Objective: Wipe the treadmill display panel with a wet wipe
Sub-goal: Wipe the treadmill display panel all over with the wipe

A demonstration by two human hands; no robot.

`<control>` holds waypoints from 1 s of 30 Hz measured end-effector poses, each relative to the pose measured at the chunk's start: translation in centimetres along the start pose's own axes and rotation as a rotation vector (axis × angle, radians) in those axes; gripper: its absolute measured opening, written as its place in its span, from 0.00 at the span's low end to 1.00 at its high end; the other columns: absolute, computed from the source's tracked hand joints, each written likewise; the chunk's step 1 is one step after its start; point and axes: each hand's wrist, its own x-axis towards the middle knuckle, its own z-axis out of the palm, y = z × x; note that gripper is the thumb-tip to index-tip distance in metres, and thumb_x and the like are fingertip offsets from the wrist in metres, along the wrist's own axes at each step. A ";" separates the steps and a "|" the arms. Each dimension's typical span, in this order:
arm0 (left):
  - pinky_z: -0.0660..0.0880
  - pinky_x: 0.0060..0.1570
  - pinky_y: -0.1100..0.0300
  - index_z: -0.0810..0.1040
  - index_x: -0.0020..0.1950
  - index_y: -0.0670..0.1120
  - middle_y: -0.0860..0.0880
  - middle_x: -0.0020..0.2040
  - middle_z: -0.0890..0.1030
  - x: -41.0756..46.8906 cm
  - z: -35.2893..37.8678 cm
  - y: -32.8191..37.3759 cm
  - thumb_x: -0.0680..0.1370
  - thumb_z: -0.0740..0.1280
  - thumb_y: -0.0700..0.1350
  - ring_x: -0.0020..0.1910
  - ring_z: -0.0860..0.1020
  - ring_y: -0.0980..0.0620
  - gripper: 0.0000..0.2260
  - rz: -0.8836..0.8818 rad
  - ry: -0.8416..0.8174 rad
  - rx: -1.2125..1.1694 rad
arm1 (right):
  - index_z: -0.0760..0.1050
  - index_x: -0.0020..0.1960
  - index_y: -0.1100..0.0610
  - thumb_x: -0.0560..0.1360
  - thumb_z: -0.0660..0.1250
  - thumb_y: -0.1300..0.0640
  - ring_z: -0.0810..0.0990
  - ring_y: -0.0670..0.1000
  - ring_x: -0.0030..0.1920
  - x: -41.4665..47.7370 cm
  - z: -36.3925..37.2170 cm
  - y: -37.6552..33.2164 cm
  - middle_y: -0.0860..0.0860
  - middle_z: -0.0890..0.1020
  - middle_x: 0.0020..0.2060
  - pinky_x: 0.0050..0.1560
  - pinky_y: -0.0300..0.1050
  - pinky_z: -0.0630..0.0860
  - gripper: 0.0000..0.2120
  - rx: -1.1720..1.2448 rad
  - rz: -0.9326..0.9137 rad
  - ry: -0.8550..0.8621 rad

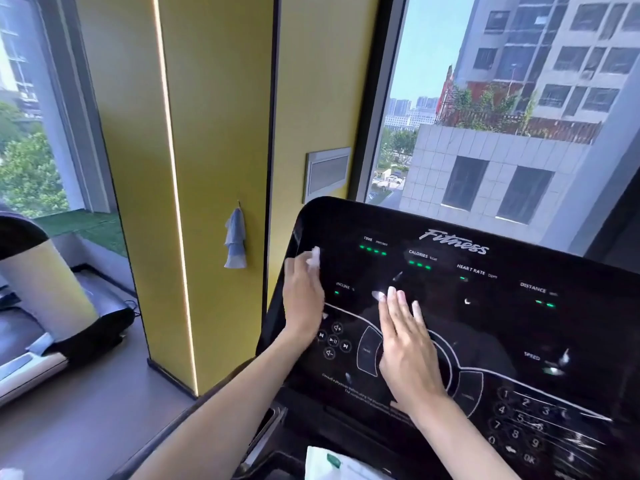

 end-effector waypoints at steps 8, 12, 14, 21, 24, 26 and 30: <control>0.77 0.36 0.56 0.73 0.66 0.44 0.44 0.47 0.72 -0.1 1.8 2.1 0.77 0.61 0.32 0.42 0.73 0.49 0.18 0.439 -0.143 0.024 | 0.61 0.71 0.67 0.59 0.60 0.79 0.60 0.56 0.73 -0.6 -2.4 2.1 0.61 0.64 0.71 0.71 0.52 0.51 0.40 0.124 0.027 -0.047; 0.77 0.37 0.53 0.70 0.68 0.46 0.46 0.50 0.68 -0.1 2.4 4.3 0.72 0.62 0.27 0.47 0.70 0.48 0.27 0.383 -0.196 0.104 | 0.58 0.72 0.67 0.60 0.62 0.79 0.56 0.57 0.74 -0.9 -3.1 2.6 0.62 0.61 0.72 0.72 0.52 0.48 0.41 0.153 0.141 -0.012; 0.76 0.29 0.55 0.68 0.69 0.45 0.49 0.50 0.64 -0.4 2.2 4.1 0.67 0.62 0.26 0.48 0.67 0.50 0.31 0.778 -0.396 0.182 | 0.57 0.73 0.66 0.61 0.66 0.78 0.55 0.57 0.74 -1.0 -3.1 3.0 0.61 0.59 0.73 0.73 0.52 0.48 0.42 0.122 0.148 -0.038; 0.76 0.47 0.54 0.70 0.69 0.43 0.44 0.50 0.70 1.5 3.1 5.8 0.73 0.62 0.26 0.49 0.72 0.46 0.26 0.293 -0.108 0.126 | 0.63 0.70 0.69 0.59 0.68 0.74 0.62 0.61 0.71 -0.9 -3.5 3.0 0.64 0.65 0.70 0.72 0.56 0.48 0.39 0.025 0.137 -0.079; 0.77 0.34 0.52 0.71 0.67 0.44 0.44 0.49 0.70 0.4 3.3 5.7 0.68 0.61 0.24 0.48 0.70 0.48 0.30 0.731 -0.317 0.147 | 0.63 0.69 0.70 0.62 0.62 0.73 0.63 0.62 0.71 -0.9 -3.2 3.2 0.65 0.64 0.70 0.71 0.58 0.51 0.34 0.003 0.119 -0.039; 0.78 0.42 0.51 0.73 0.67 0.45 0.44 0.49 0.71 1.6 3.2 4.9 0.71 0.60 0.24 0.49 0.70 0.47 0.29 0.552 -0.211 0.071 | 0.63 0.69 0.70 0.64 0.59 0.73 0.63 0.62 0.71 -1.1 -3.0 3.3 0.65 0.64 0.70 0.71 0.58 0.51 0.32 -0.006 0.113 -0.023; 0.74 0.48 0.56 0.70 0.69 0.45 0.44 0.51 0.68 0.4 4.4 7.2 0.71 0.60 0.24 0.49 0.68 0.47 0.30 0.246 -0.064 0.078 | 0.62 0.70 0.70 0.66 0.48 0.72 0.61 0.62 0.71 -1.1 -2.8 3.3 0.65 0.63 0.71 0.71 0.58 0.50 0.31 -0.033 0.111 -0.023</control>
